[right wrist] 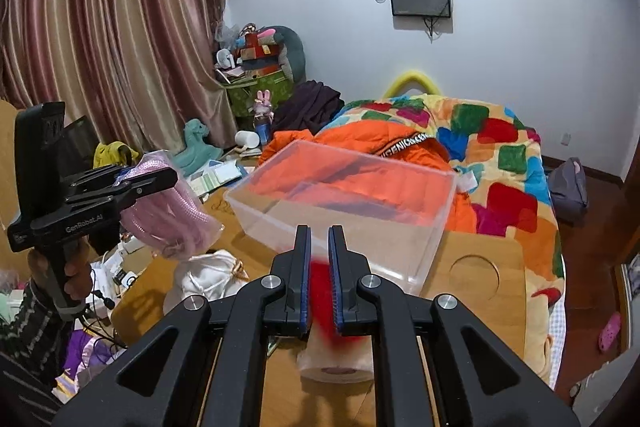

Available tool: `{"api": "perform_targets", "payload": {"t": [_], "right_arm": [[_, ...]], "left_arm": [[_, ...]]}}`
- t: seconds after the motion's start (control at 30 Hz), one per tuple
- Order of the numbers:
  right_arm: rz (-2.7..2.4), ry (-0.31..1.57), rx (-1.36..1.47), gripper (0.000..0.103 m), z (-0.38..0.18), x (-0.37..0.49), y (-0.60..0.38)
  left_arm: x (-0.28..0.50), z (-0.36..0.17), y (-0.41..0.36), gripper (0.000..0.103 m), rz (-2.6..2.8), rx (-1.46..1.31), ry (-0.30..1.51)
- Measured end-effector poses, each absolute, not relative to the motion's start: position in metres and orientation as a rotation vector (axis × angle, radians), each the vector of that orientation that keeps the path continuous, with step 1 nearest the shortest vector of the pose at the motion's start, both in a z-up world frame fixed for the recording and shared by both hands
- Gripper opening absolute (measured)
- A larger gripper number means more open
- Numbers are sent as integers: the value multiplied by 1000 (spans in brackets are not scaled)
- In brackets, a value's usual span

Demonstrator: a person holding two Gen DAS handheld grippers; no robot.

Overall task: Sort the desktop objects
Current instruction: 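Carry the pink rope bag with left tool while right tool carries red velvet pouch toward box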

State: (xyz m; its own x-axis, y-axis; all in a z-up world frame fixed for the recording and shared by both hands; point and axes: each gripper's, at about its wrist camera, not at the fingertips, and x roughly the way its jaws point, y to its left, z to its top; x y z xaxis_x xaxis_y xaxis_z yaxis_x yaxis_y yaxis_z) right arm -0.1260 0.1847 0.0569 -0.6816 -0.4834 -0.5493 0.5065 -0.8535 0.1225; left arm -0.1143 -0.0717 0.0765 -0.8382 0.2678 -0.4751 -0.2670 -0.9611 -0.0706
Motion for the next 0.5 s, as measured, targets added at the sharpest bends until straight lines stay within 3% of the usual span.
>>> {"api": "perform_targets", "payload": {"t": [0.17, 0.23, 0.3, 0.37, 0.5], "right_arm": [[-2491, 112, 824, 10, 50, -126, 181], [-2497, 172, 870, 27, 41, -122, 179], [-2523, 186, 893, 75, 33, -119, 181], [-2549, 153, 896, 84, 26, -117, 186], [-2521, 89, 1013, 84, 11, -134, 186]], "left_arm": [[-116, 82, -67, 31, 2748, -697, -16], [-113, 81, -66, 31, 2730, -700, -29], [-111, 78, -64, 31, 2717, -702, -33], [-110, 76, -60, 31, 2706, -705, -31], [-109, 72, -50, 31, 2675, -715, -35]]}}
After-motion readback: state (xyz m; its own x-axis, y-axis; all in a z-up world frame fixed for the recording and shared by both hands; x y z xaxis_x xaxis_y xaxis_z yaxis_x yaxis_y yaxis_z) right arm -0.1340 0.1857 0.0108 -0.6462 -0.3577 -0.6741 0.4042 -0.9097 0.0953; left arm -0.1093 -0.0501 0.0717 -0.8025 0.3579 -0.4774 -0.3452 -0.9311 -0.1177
